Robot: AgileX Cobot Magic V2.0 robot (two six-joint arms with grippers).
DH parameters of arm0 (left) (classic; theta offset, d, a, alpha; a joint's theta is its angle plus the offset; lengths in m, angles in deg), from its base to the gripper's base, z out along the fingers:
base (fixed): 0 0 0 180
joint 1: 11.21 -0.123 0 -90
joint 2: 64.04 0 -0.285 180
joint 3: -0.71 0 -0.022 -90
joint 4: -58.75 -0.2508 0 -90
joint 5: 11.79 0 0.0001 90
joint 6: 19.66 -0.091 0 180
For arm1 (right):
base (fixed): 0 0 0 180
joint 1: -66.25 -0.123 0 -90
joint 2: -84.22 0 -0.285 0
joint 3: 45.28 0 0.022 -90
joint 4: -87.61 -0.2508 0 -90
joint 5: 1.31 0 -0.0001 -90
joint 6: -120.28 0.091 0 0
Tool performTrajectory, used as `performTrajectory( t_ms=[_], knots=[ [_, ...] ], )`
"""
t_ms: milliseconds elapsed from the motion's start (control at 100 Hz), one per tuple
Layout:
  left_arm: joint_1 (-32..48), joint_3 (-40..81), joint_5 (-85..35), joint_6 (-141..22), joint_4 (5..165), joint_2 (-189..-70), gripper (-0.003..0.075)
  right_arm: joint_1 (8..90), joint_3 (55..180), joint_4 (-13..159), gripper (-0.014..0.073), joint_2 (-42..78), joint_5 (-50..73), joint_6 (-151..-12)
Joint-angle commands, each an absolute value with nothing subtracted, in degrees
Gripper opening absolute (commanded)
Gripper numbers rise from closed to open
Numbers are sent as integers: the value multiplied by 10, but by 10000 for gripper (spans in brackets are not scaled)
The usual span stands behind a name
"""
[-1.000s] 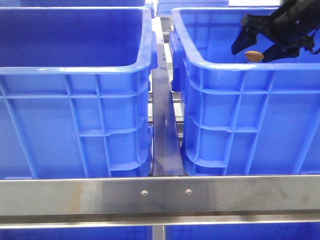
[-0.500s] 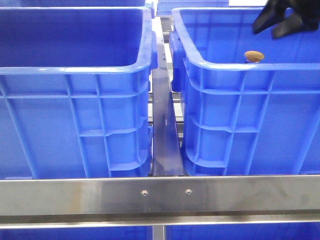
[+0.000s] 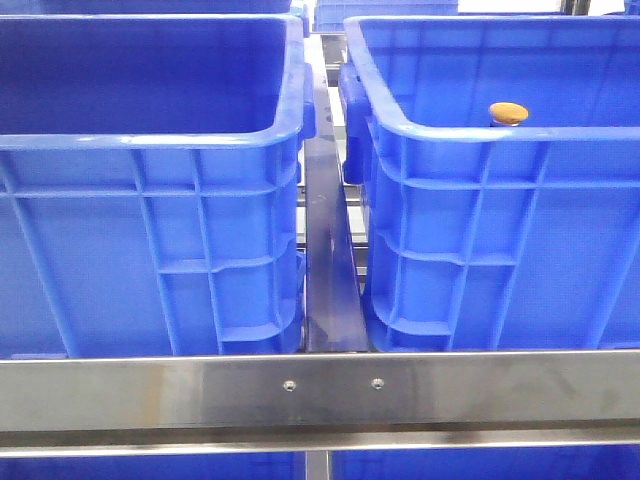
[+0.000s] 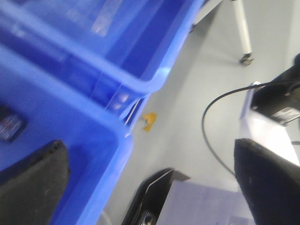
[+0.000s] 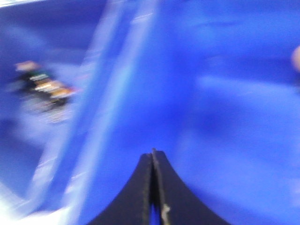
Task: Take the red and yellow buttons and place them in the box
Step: 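Reach the left gripper into the button crate and grasp a red button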
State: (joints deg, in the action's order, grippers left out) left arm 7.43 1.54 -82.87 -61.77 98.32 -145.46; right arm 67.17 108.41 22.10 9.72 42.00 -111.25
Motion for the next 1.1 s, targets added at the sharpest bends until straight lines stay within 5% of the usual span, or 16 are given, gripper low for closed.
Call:
performTrajectory(
  t_ms=[0,270,1090],
  knots=[
    [74,-2,-790,-583,979,-1439,670,673,1076,177,-66,147,444,-1118],
    [74,-2,-644,-351,823,-1448,670,673,1032,177,-66,241,457,-1118],
    [74,-56,-602,-67,587,-1694,670,673,1032,177,-66,250,444,-1118]
  ],
)
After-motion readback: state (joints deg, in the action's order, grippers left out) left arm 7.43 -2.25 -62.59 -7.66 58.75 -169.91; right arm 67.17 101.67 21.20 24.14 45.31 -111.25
